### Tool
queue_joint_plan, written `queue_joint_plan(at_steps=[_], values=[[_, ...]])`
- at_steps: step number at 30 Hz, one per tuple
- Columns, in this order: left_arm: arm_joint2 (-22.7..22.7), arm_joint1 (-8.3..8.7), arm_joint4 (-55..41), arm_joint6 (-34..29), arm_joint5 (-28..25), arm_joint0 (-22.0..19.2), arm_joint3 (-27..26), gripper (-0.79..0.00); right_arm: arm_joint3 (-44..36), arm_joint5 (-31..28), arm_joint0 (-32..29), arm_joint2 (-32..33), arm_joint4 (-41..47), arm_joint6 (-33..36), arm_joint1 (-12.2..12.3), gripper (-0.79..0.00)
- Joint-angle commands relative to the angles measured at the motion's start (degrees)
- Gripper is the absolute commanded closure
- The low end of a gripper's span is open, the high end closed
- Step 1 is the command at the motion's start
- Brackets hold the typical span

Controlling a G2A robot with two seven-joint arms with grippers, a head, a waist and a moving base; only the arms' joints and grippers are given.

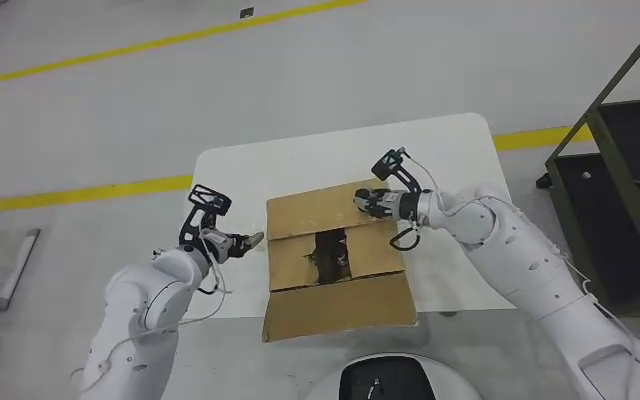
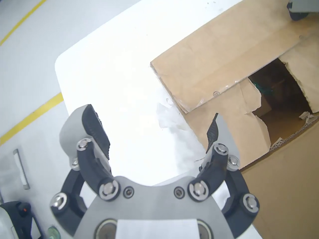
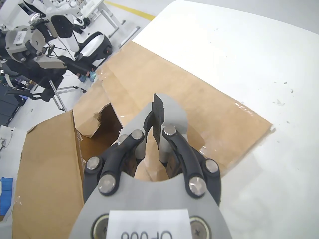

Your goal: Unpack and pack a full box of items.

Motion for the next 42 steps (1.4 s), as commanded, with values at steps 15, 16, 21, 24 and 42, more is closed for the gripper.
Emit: queue_joint_plan(at_steps=[15, 16, 21, 24, 42], values=[[-1.45, -0.06, -0.33, 0.91, 3.75, 1.05, -0.49, -0.785, -8.07, 3.82, -5.23, 0.87, -11.15, -9.31, 0.72, 0.0], [-1.39, -0.06, -0.35, 1.15, 3.57, 1.17, -0.52, -0.785, -8.16, 3.87, -5.29, 0.92, -11.21, -9.23, 0.73, 0.0], [-3.79, 0.61, 8.28, 6.24, -1.45, 4.82, -2.01, -0.785, -8.17, 4.12, -5.47, 1.26, -10.48, -8.94, 0.74, 0.0], [-6.66, 0.99, 10.2, 8.62, -4.36, 8.56, -2.56, -0.785, -8.26, 4.17, -5.5, 1.3, -10.49, -8.9, 0.74, 0.0], [-17.62, 2.95, 20.15, 22.39, -31.36, 29.46, -2.94, -0.785, -7.8, 4.08, -4.86, -0.08, -11.08, -8.21, 0.32, 0.0]])
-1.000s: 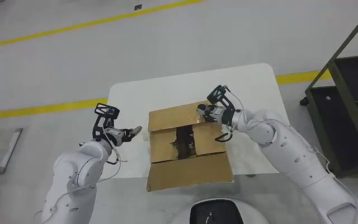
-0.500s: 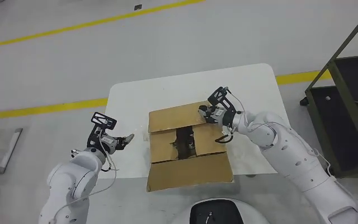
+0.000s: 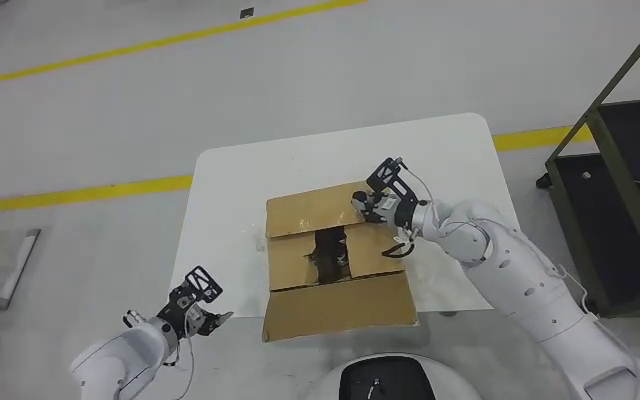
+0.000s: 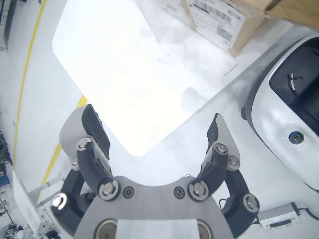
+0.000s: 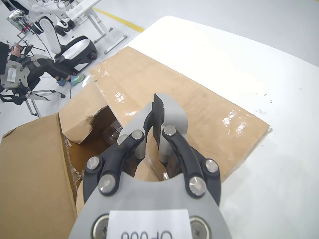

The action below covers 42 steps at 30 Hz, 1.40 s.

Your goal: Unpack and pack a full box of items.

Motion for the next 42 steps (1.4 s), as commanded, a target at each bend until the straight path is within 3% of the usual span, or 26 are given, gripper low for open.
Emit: queue_joint_plan(at_steps=[1, 7, 17, 23, 30, 42], values=[[-0.06, 0.04, -1.13, 2.62, -1.4, 0.58, 0.69, -0.785, 0.06, 0.16, 0.08, -0.18, 0.03, -0.02, -0.07, 0.0], [0.31, 0.34, -3.66, 6.85, -7.79, 1.76, 1.28, -0.785, 0.21, 0.26, 0.29, -0.52, -0.15, 0.34, -0.2, 0.0], [0.31, 0.38, -3.81, 7.62, -8.08, 1.8, 1.37, -0.785, 0.3, 0.17, 0.6, -0.39, -0.1, 1.05, -0.25, 0.0], [3.48, 0.43, 3.03, 10.71, -6.73, 1.95, -0.95, -0.785, 0.66, 0.08, 0.88, -0.29, 0.06, 1.34, -0.29, 0.0], [6.76, 0.29, 3.66, 14.18, -5.44, 1.9, -2.99, -0.785, 0.54, 0.17, 0.94, -0.28, -0.44, 1.97, -0.27, 0.0], [9.44, -0.11, 2.11, 15.43, 2.37, -4.95, -4.16, -0.785, 0.22, -0.6, 0.88, -0.09, 0.2, 4.03, -0.16, 0.0]])
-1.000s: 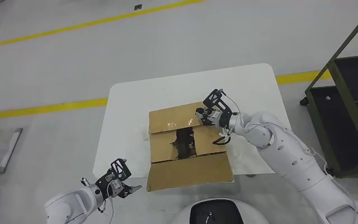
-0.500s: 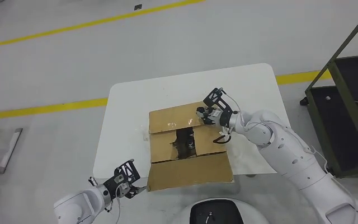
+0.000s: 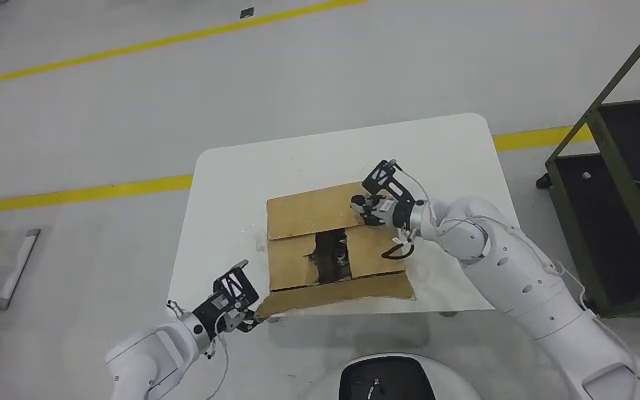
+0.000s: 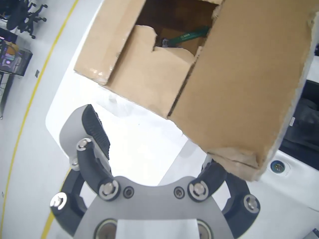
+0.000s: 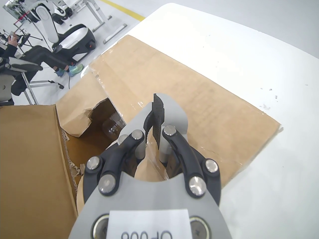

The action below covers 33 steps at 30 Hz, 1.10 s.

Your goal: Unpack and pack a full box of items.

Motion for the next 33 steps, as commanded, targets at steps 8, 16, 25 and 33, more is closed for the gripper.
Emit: queue_joint_plan(at_steps=[8, 16, 25, 33], values=[[5.46, -0.52, 4.52, -2.84, 7.59, -6.7, 1.13, -0.785, -1.99, 0.63, -0.17, 3.98, 1.66, -0.02, 0.77, 0.0], [11.96, -1.75, 2.97, -7.61, 15.34, -13.54, 5.57, -0.785, -8.04, 3.07, -2.02, 8.54, -2.09, -1.41, 1.95, 0.0], [13.72, -2.35, 1.94, -10.58, 17.99, -16.05, 8.93, -0.785, -12.49, 4.74, -5.6, 4.34, -12.26, -3.15, 1.94, 0.0], [13.46, -2.38, 1.75, -10.53, 16.28, -16.17, 10.04, -0.785, -7.96, 10.27, -5.81, -2.68, -22.75, -8.57, 0.58, 0.0]])
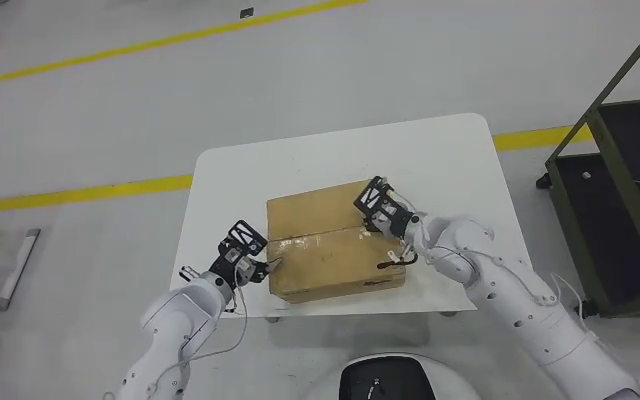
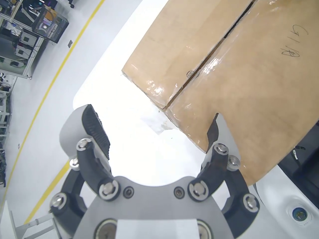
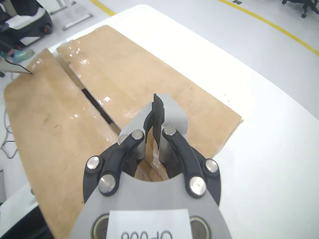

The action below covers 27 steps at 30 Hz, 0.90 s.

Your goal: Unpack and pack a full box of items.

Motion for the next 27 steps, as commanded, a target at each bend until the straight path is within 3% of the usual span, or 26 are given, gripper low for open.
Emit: queue_joint_plan(at_steps=[1, 13, 23, 27], values=[[-0.14, -0.03, -0.15, -0.43, 0.28, 0.04, 0.21, -0.785, 0.93, 0.54, 0.18, -0.77, -0.01, -0.58, -0.25, 0.0], [-4.99, 0.15, 3.41, -3.35, 5.17, 1.67, -2.72, -0.785, 2.32, 1.43, 0.67, -1.06, 0.58, -2.02, -1.07, 0.0], [0.28, -0.66, 9.46, 2.01, 8.39, 0.97, 6.23, -0.785, 2.59, 1.02, 0.67, -1.06, 0.47, -1.84, -1.47, 0.0], [0.28, -0.66, 9.46, 2.01, 8.39, 0.97, 6.23, -0.785, 2.65, 0.7, 0.65, -0.96, 0.33, -1.68, -1.58, 0.0]])
